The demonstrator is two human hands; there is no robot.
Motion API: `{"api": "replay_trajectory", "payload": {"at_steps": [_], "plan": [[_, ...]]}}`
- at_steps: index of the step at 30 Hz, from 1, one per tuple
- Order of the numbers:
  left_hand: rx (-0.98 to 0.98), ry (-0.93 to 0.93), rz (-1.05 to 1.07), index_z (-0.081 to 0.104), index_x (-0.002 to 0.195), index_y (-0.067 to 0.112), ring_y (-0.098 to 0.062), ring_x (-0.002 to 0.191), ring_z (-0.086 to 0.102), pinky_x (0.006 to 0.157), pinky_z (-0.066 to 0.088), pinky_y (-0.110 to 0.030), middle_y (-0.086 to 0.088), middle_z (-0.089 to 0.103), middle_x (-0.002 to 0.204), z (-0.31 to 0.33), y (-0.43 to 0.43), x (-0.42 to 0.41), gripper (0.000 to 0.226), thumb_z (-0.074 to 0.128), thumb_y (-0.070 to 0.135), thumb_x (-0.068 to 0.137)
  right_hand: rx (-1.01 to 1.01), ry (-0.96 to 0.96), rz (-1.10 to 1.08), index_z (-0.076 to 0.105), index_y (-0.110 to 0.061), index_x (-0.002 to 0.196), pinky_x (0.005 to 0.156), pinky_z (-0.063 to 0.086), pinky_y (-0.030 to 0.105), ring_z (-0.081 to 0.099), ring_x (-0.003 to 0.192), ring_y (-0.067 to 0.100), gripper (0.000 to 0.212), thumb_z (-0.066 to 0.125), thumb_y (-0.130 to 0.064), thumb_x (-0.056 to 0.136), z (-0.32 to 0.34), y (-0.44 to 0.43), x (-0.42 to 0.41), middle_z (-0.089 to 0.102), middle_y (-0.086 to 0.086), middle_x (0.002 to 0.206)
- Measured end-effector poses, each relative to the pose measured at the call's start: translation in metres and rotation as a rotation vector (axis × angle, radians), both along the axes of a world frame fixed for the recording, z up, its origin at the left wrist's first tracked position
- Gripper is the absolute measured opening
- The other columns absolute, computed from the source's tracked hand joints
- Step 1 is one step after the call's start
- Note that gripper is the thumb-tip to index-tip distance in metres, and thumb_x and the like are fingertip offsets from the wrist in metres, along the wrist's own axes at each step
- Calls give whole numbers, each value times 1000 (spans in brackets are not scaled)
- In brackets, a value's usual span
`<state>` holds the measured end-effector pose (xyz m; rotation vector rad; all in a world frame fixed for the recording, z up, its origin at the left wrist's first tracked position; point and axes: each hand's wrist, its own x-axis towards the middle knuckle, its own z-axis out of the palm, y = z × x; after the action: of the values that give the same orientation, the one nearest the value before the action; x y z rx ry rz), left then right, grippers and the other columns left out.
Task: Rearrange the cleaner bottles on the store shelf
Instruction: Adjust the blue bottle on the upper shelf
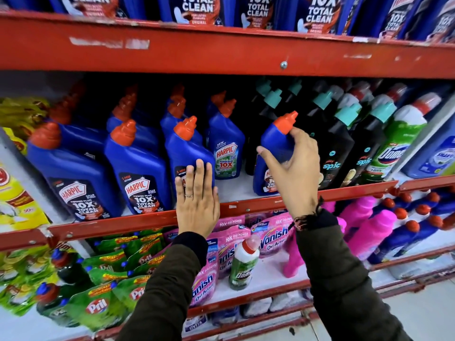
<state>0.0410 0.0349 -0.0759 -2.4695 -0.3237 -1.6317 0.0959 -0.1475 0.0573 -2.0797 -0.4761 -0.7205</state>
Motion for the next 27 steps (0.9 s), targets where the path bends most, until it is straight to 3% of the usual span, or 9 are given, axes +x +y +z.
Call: {"api": "replay_trajectory", "payload": {"at_steps": [8,19,24,27], "plan": [[-11,3,-11,-9,165,9,-23,160,-20,131,-11,-44,-7,-22,171,-1,0,0,84,42,25,101,-34,25,120,67,-10,129,95,48,34,60,118,26,60,87,-47,86,4,42,-20,72,4,120],[-16,7,-13,-9,165,9,-23,160,-19,131,-11,-45,-7,-21,171,-2,0,0,81,41,27,103,-22,30,133,63,-13,140,105,49,42,57,121,26,74,90,-51,81,-1,42,-19,70,1,132],[-17,3,-4,-7,165,9,-23,160,-19,131,-12,-45,-7,-20,172,-4,1,3,79,40,27,104,200,-164,-68,54,-13,150,113,43,44,56,130,27,69,76,-49,96,15,17,-14,58,4,147],[-22,7,-2,-8,165,9,-23,160,-20,131,-13,-46,-8,-21,171,-4,1,3,79,40,27,105,333,-186,-246,43,-13,157,124,31,44,45,144,26,64,65,-41,105,32,-15,8,49,5,158]]}}
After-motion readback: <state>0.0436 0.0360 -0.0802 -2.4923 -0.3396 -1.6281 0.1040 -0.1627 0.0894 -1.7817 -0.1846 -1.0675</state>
